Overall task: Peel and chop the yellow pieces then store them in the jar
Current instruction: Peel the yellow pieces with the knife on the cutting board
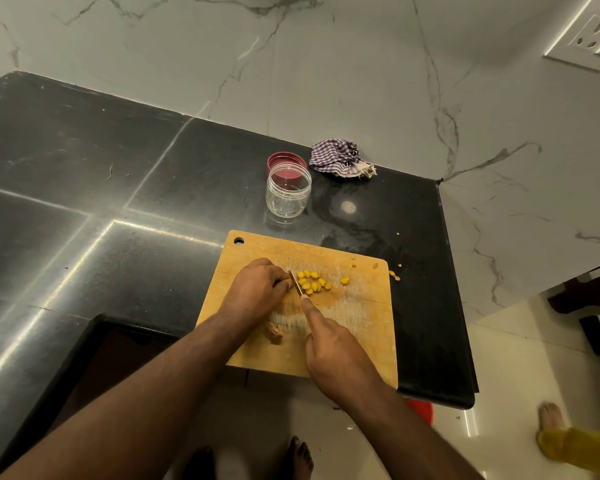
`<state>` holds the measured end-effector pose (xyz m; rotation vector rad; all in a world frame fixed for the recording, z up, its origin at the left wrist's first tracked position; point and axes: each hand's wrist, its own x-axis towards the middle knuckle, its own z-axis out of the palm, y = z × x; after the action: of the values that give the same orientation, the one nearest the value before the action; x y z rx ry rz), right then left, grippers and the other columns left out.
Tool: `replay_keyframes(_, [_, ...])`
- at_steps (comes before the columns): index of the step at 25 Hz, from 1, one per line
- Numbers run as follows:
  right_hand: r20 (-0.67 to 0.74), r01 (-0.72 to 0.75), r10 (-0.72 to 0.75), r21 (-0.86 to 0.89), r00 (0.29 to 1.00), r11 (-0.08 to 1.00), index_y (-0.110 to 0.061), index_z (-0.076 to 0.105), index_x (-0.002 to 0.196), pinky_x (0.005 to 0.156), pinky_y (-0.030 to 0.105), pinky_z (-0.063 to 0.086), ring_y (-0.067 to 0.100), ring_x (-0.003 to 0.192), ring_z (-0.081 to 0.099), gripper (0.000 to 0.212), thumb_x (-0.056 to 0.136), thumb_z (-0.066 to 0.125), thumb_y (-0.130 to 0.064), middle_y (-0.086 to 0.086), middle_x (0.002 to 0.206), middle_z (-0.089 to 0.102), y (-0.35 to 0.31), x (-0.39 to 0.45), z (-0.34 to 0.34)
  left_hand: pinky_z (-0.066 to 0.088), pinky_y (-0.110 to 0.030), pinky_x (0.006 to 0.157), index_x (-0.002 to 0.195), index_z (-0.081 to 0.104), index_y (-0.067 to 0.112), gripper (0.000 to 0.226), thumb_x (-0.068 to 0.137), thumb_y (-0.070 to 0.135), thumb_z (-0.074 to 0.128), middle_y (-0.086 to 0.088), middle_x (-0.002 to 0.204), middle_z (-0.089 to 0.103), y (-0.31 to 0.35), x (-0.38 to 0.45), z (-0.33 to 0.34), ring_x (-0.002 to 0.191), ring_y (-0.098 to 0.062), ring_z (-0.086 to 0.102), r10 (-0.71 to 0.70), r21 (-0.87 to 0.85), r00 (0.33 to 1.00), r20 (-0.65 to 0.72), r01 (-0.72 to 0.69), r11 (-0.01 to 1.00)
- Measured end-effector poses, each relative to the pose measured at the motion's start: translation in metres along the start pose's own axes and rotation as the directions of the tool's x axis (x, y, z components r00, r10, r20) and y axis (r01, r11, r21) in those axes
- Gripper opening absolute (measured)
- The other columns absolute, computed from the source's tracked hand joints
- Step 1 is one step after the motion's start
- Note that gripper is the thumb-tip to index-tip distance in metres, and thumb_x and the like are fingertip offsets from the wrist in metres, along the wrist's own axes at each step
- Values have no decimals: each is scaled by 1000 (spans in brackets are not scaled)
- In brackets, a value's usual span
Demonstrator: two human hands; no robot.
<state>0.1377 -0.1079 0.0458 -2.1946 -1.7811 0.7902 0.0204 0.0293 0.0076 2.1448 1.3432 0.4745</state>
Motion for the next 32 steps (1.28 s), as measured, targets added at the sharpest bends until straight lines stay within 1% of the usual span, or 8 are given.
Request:
replay_keyframes(5, [47, 9, -8, -18, 999, 1000, -36, 7, 155, 78, 39, 48, 20, 91, 54, 60, 102, 32, -22, 6, 111, 56, -1, 7, -8, 47, -26, 75, 110, 76, 18, 22, 96, 27, 61, 2, 100, 65, 1, 0, 0, 90, -11, 56, 2, -7, 1000, -8, -2, 1000])
replay_keyframes(9, [82, -3, 6, -32, 997, 999, -35, 4, 156, 80, 38, 47, 20, 93, 54, 60, 103, 30, -22, 7, 116, 56, -4, 11, -10, 47, -26, 75, 107, 77, 18, 21, 96, 27, 61, 2, 98, 65, 1, 0, 0, 90, -11, 56, -5, -9, 1000, -19, 5, 1000])
replay_keyframes(15, [104, -32, 42, -89, 994, 995, -33, -1, 156, 76, 37, 45, 22, 90, 54, 66, 100, 31, -18, 10, 112, 57, -12, 14, -9, 45, -26, 73, 104, 77, 19, 19, 95, 27, 62, 1, 96, 66, 2, -1, -1, 88, -12, 57, -4, -10, 1000, -18, 3, 1000])
replay_keyframes(18, [91, -51, 59, -83, 994, 995, -32, 0, 157, 78, 39, 47, 24, 91, 55, 66, 100, 31, -18, 11, 112, 58, -12, 11, -9, 41, -25, 71, 105, 77, 18, 20, 95, 27, 62, 0, 95, 67, 5, -2, 0, 88, -11, 57, -22, -12, 998, -54, 22, 1000])
replay_keyframes(23, [90, -56, 56, -3, 994, 998, -32, 2, 156, 76, 35, 43, 21, 93, 53, 66, 101, 36, -20, 6, 112, 55, -4, -20, -3, 39, -23, 73, 108, 76, 18, 23, 96, 31, 62, 2, 100, 67, 6, -1, -1, 89, -9, 54, -76, -28, 995, -65, 75, 997])
replay_keyframes(26, [24, -58, 57, 61, 998, 996, -35, 9, 156, 80, 34, 47, 16, 95, 54, 60, 103, 36, -26, 1, 114, 57, 7, -32, -2, 37, -18, 66, 111, 75, 19, 22, 96, 29, 63, 6, 98, 63, 5, -2, -3, 90, -9, 54, -69, -45, 997, -30, 68, 997])
replay_keyframes(30, [-17, -56, 61, 224, 998, 973, -38, 20, 154, 61, 25, 42, 10, 77, 55, 56, 103, 39, -25, -2, 105, 59, 13, -33, -9, 39, -18, 67, 120, 71, 20, 27, 94, 25, 64, 2, 108, 65, 3, -1, -6, 93, -10, 55, -70, -35, 997, 12, 70, 997])
replay_keyframes(32, [-26, -64, 73, 252, 997, 966, -39, 24, 153, 59, 25, 45, 11, 75, 58, 54, 103, 40, -25, -4, 106, 59, 14, -34, -10, 42, -19, 70, 120, 71, 21, 28, 93, 23, 64, 1, 112, 66, 3, 0, -7, 94, -11, 57, -69, -50, 997, 40, 71, 996])
